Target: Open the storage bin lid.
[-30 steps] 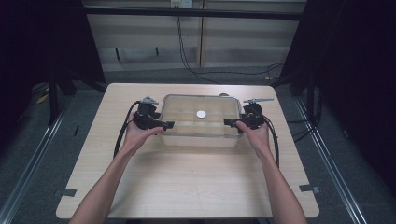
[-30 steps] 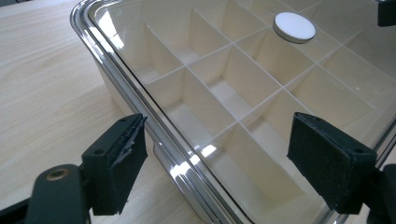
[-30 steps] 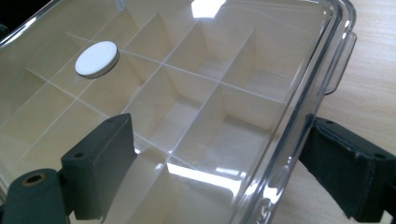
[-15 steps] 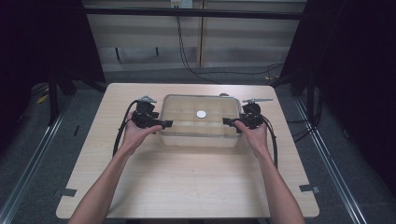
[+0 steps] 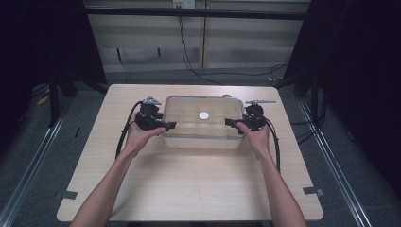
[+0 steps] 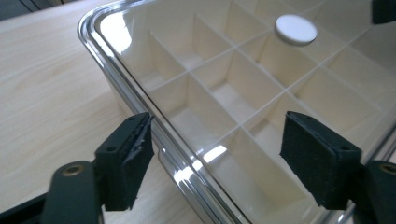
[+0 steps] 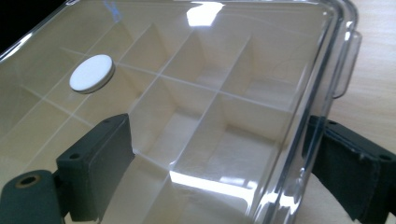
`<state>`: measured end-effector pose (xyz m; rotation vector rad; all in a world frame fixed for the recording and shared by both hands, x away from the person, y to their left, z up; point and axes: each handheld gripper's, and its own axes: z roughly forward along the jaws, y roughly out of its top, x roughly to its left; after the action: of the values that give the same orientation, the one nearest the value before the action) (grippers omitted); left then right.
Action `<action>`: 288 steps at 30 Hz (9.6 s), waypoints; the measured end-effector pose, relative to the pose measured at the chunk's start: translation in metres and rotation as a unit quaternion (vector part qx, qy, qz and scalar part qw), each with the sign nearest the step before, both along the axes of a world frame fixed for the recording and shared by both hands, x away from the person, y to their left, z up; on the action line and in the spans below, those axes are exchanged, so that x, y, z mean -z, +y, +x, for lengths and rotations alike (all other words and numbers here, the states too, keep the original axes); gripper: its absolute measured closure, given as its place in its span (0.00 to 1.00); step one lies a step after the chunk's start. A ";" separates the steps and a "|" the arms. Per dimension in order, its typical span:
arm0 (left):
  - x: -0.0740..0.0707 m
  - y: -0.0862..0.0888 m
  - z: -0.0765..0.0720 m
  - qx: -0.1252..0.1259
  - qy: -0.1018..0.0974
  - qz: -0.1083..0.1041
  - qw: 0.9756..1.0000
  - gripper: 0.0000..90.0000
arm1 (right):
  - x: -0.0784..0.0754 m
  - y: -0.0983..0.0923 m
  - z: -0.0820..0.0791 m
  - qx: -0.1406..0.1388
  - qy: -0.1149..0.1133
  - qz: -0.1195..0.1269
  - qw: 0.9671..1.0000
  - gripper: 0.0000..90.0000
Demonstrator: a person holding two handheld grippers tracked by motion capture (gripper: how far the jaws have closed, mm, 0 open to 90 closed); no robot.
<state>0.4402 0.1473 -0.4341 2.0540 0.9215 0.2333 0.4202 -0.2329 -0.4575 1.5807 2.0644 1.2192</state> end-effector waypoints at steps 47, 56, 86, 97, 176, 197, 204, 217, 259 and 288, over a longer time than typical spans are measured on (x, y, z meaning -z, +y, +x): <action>0.019 0.005 0.019 -0.002 0.064 -0.049 0.997 0.23 | 0.002 -0.001 -0.006 0.011 -0.025 0.003 1.000 0.15; 0.012 0.009 0.015 -0.004 0.034 -0.052 0.998 0.34 | -0.001 -0.001 -0.008 0.015 -0.042 0.017 0.999 0.15; -0.009 0.027 -0.002 -0.006 -0.024 -0.071 0.997 0.63 | -0.021 -0.017 -0.022 0.007 -0.070 0.092 0.993 0.40; -0.019 0.031 -0.006 -0.005 -0.030 -0.071 0.997 0.70 | -0.030 -0.016 -0.028 0.021 -0.071 0.072 0.995 0.53; -0.022 0.049 -0.093 0.031 -0.052 -0.064 0.996 0.83 | -0.053 -0.022 -0.114 -0.027 -0.104 0.098 0.989 0.73; -0.026 0.060 -0.116 0.047 -0.043 -0.060 0.996 0.84 | -0.049 -0.015 -0.147 -0.039 -0.093 0.090 0.991 0.73; -0.023 0.066 -0.125 0.045 -0.044 -0.057 0.996 0.84 | -0.043 -0.010 -0.152 -0.048 -0.086 0.098 0.990 0.73; -0.014 0.063 -0.138 0.060 -0.030 -0.048 0.997 0.84 | -0.032 -0.015 -0.164 -0.050 -0.067 0.105 0.991 0.73; 0.009 0.072 -0.201 0.079 0.008 -0.019 0.997 0.84 | -0.004 -0.003 -0.230 -0.076 -0.011 0.093 0.993 0.72; 0.026 0.060 -0.179 0.079 0.017 0.012 0.997 0.73 | 0.013 0.001 -0.198 -0.073 0.035 0.036 0.996 0.59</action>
<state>0.2610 0.2074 -0.4605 2.1474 0.7746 0.1239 0.2218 -0.2321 -0.4702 1.5477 2.2369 1.3193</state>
